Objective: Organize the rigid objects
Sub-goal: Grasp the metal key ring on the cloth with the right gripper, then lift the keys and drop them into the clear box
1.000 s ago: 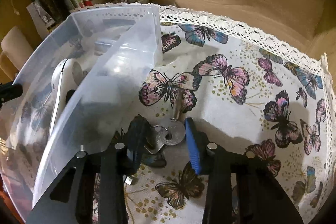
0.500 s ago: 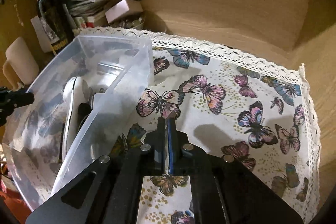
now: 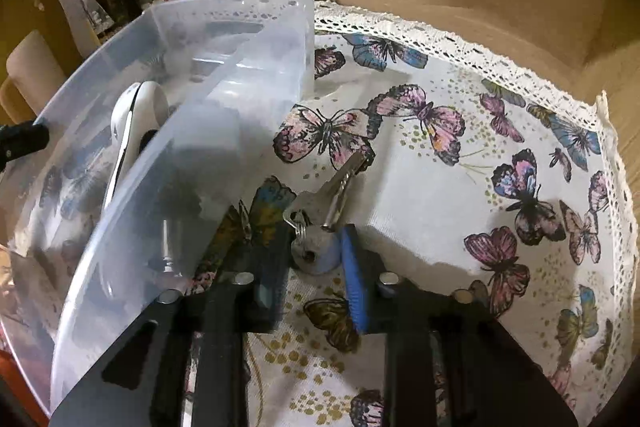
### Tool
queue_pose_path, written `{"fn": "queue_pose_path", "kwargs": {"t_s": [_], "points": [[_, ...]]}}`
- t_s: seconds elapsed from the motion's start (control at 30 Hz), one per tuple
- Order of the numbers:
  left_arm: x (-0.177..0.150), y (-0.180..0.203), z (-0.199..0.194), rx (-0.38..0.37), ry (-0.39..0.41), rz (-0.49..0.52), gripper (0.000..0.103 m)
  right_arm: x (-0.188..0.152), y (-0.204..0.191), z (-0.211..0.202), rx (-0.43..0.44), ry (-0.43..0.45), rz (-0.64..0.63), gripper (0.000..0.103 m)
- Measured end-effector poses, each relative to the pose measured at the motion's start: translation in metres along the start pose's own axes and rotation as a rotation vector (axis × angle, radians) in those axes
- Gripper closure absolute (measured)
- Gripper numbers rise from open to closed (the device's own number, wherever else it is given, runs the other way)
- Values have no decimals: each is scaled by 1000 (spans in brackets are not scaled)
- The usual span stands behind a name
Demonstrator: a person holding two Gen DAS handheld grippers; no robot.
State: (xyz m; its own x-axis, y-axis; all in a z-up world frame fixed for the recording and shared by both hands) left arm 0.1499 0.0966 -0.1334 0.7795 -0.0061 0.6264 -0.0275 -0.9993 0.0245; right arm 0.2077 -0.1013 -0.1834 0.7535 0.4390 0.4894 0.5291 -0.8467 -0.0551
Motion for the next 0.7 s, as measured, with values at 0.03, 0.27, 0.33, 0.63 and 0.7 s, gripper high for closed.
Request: {"fn": "queue_pose_path", "kwargs": {"t_s": [0.03,0.27,0.33,0.63,0.7], "points": [[0,0,0,-1,0,-1,92,0,1,-1,-1,5,7,81],[0,0,0,0,0,0,92,8,9,-34,-26,101,44,81],[0,0,0,1,0,0,92,14,11,-49,-28,144,50,81],[0,2,1,-3,4,1,92,37,-4,-111,-38,318,31,82],[0,2,1,-4,5,1,92,42,-9,-120,-34,349,20,82]]}}
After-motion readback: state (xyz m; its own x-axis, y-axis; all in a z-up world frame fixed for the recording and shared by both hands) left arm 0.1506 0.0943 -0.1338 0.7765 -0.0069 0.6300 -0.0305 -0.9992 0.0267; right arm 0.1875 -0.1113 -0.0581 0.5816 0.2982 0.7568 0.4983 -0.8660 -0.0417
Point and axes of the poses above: each gripper's, at about its wrist camera, not at the fingertips, and z roughly the way its jaws point, y to its right, x to its top, the point moved 5 cm from there along z, roughly the way its jaws point, and after that the axes turned 2 degrees about x, right-handed, at the moved point
